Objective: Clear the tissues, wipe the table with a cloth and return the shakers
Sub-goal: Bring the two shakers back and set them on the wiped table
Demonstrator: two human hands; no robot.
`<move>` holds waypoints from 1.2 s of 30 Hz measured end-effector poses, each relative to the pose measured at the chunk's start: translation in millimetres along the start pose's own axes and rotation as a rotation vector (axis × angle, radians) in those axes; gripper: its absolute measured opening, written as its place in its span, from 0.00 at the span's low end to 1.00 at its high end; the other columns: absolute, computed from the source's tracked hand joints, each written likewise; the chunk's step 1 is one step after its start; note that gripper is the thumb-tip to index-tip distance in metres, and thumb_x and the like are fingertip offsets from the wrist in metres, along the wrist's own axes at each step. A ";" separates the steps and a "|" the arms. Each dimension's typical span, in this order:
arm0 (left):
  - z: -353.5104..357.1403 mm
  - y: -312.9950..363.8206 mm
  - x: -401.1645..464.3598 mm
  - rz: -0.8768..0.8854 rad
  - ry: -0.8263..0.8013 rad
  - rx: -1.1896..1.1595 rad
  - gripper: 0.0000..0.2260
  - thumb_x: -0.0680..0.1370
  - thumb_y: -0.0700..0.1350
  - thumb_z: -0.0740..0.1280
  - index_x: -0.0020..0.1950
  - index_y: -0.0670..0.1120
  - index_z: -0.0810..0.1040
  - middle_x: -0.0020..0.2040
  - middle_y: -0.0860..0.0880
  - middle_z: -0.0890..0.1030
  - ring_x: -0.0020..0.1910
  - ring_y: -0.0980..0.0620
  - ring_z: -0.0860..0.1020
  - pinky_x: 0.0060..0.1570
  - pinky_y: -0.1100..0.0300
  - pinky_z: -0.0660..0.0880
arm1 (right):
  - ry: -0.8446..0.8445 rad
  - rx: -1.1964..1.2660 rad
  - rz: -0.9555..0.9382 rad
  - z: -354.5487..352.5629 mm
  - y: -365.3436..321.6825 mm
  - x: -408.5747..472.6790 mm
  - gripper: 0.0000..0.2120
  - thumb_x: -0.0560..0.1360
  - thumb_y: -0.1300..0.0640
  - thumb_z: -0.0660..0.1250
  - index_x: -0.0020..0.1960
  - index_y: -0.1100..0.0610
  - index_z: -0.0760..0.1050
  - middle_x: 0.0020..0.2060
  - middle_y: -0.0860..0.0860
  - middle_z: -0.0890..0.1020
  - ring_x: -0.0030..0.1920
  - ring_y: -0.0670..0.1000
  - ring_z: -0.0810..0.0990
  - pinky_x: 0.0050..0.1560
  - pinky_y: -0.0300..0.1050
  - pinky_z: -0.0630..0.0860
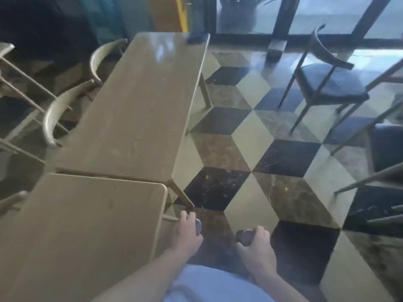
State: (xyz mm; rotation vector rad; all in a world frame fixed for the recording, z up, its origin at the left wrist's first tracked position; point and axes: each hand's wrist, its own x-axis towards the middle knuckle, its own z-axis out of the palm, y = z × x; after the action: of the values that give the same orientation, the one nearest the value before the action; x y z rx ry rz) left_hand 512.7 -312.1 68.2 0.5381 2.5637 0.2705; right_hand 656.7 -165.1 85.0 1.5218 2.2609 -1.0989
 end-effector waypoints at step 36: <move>-116.4 173.0 397.8 0.070 -0.023 -0.060 0.16 0.70 0.51 0.70 0.52 0.53 0.66 0.50 0.50 0.66 0.44 0.45 0.76 0.41 0.51 0.77 | 0.123 0.015 0.237 -124.9 -167.5 364.0 0.32 0.70 0.43 0.70 0.69 0.51 0.62 0.61 0.48 0.70 0.52 0.51 0.78 0.47 0.45 0.80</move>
State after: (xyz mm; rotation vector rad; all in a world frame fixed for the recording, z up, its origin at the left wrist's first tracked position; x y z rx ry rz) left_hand 192.4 1.9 44.4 0.6053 2.5089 0.3626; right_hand 377.2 146.6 54.7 1.8531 2.0803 -0.9814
